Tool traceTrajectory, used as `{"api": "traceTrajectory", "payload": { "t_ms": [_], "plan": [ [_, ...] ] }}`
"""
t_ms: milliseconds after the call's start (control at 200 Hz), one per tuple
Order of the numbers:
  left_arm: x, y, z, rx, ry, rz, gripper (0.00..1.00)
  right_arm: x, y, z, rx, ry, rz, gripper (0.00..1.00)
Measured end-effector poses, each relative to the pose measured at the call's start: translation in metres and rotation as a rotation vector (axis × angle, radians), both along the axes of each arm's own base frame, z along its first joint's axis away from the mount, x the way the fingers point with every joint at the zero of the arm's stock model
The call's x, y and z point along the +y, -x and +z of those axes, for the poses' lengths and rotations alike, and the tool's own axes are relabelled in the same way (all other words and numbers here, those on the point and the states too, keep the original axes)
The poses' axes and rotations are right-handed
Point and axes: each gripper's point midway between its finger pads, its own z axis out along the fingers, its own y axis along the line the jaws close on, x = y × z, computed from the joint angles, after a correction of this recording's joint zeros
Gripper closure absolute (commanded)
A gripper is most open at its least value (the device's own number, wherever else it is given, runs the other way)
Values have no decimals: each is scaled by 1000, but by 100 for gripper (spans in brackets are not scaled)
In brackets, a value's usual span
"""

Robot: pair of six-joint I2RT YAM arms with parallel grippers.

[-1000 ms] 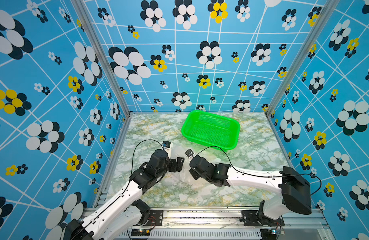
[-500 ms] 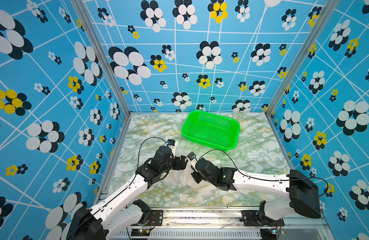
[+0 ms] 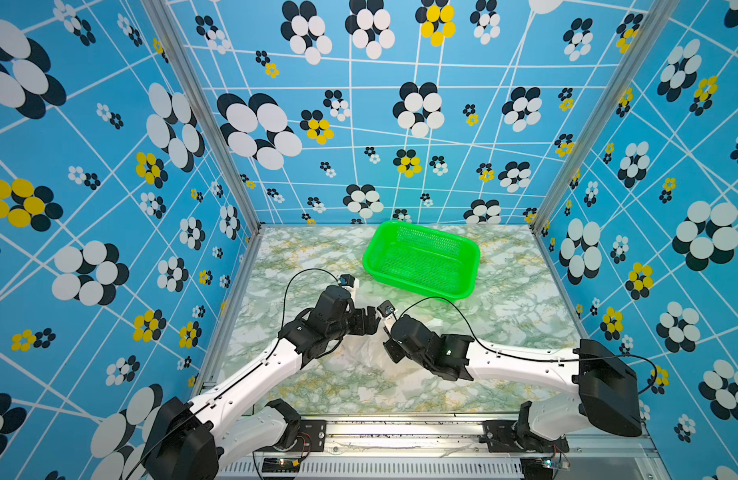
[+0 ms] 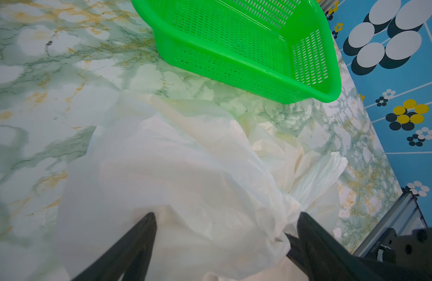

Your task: Untie the knot of the plastic bag and take out the fruit

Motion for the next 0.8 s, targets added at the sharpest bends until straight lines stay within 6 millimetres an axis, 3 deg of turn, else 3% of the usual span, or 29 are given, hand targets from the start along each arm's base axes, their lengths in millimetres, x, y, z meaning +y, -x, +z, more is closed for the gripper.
{"api": "traceTrajectory", "payload": {
  "t_ms": [225, 425, 495, 580, 705, 800],
  "plan": [
    [-6, 6, -11, 36, -36, -24, 24, 2, 2, 3, -8, -24, 9, 100],
    [-13, 9, -18, 60, -54, -48, 24, 3, 3, 5, -8, -33, 15, 100],
    [-18, 10, -16, 60, -53, -59, 36, 2, 3, 5, -9, -37, 15, 100],
    [-20, 11, -16, 61, -51, -67, 69, 2, 3, 6, -12, -45, 15, 100],
    [-20, 12, -16, 61, -53, -64, 99, 3, 4, 5, -10, -49, 20, 100],
    [-18, 11, -14, 47, -65, -59, 100, 3, 4, 7, -15, -62, 20, 100]
  ]
}}
